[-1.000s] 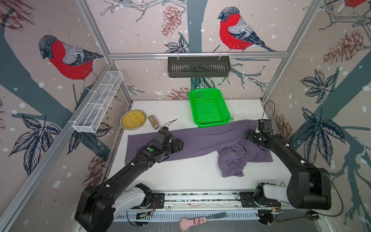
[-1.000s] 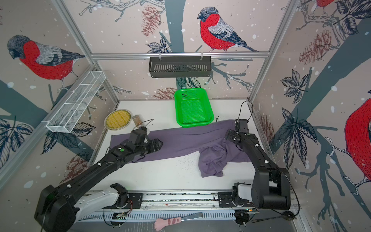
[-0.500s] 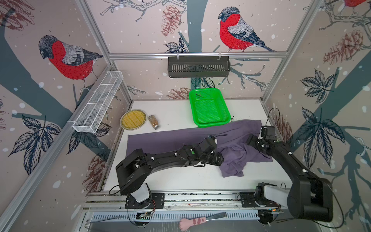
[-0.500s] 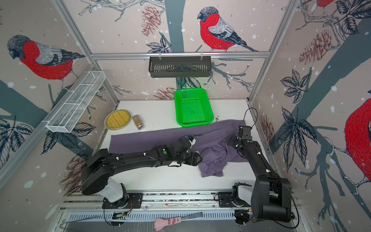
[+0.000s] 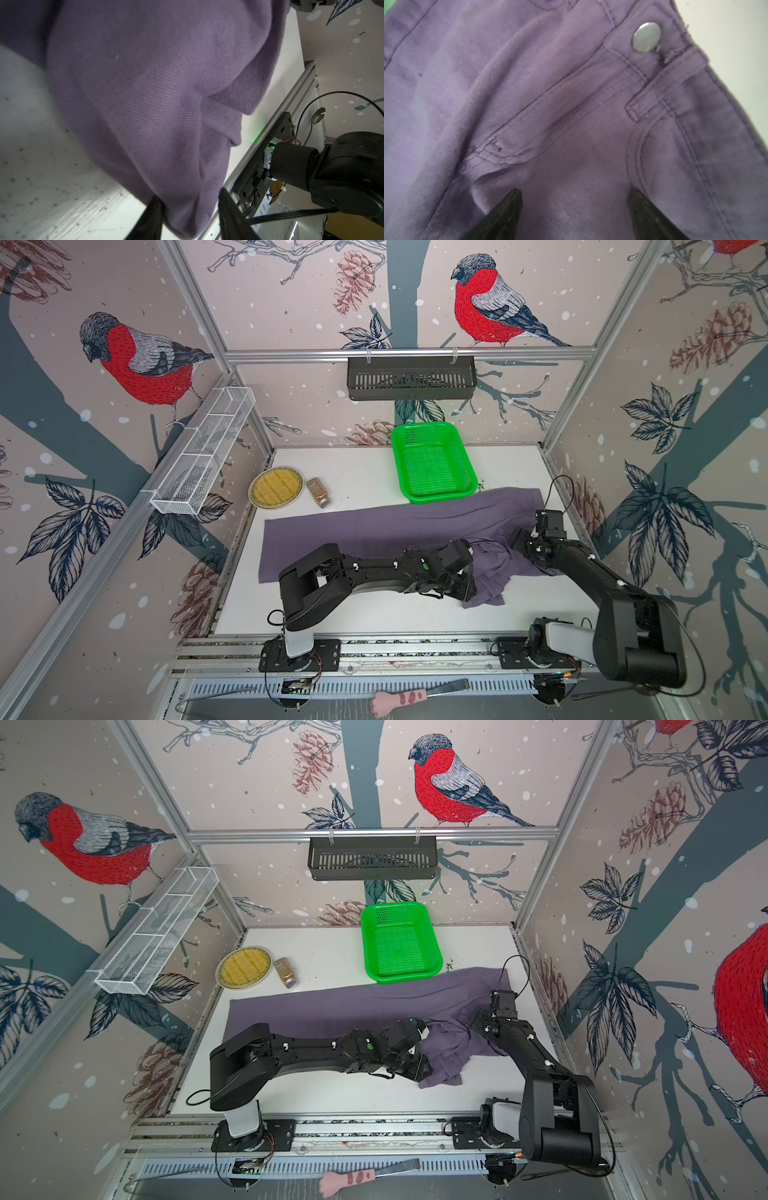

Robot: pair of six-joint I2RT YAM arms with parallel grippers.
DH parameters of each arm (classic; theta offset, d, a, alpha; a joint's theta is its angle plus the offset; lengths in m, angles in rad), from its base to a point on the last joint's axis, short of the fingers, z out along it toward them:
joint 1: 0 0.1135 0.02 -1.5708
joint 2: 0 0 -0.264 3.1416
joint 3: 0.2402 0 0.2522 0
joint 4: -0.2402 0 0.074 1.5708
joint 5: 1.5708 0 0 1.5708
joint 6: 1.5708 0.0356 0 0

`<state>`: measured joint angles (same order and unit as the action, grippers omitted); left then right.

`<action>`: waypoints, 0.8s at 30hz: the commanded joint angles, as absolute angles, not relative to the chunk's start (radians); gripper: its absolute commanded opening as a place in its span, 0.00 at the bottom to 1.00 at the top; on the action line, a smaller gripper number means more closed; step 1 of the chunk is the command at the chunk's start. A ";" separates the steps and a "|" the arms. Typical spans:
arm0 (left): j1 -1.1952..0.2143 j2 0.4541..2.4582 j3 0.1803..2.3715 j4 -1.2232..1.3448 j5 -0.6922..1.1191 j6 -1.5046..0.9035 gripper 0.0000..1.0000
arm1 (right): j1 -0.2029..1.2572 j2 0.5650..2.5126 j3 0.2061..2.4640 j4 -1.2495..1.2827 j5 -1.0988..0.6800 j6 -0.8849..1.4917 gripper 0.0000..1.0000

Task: Fold and stack the trousers
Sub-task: Flatten out the trousers at the center of the table.

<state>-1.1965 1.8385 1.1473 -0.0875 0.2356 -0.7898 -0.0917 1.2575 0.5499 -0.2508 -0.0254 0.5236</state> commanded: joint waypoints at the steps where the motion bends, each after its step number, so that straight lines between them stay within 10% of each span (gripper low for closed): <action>1: -1.198 1.841 1.169 -0.063 0.244 -0.776 0.23 | -0.096 1.291 0.539 -0.201 -0.006 0.553 0.83; 4: -1.199 1.848 1.182 -0.092 0.240 -0.766 0.00 | -0.109 1.305 0.522 -0.181 -0.014 0.562 0.83; 24: -1.020 1.199 0.987 -0.586 0.022 -0.849 0.00 | -0.165 1.368 0.523 -0.179 -0.007 0.585 0.82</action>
